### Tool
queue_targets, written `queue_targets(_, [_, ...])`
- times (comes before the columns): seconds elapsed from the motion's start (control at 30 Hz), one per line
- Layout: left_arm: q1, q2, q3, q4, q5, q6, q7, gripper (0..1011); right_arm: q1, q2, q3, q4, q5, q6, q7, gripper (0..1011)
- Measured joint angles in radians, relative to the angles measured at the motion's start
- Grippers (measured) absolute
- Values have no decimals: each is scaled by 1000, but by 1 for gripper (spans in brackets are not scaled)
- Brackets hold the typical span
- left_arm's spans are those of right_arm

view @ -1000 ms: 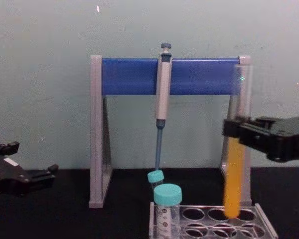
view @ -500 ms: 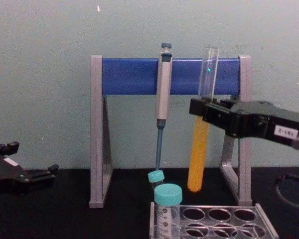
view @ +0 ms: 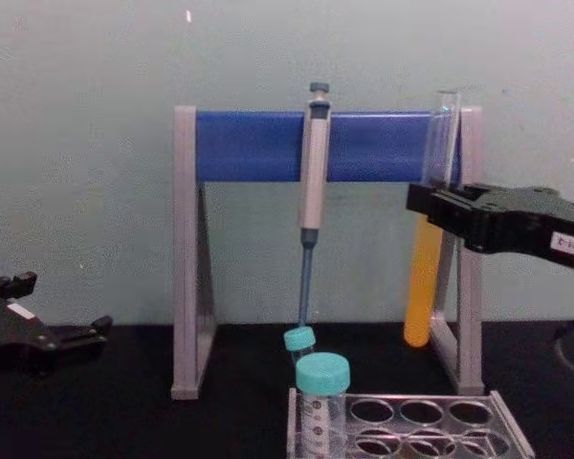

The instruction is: Pick up the test tube from the test tube rack, shake it, then place it back into the test tube rack.

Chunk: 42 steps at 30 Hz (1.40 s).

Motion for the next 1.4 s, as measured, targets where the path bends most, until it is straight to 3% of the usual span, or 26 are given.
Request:
queue_targets(0.8, [0,0,0,0,0,0,0,1001,-27,7,29,-31,-17,12,-6,222])
queue_targets(1.13, [0,0,0,0,0,0,0,1001,-99,60,68,-103,-20,37,-20,222])
queue_targets(1.4, [0,0,0,0,0,0,0,1001,-158,108,64,-182,-5,71,15,223])
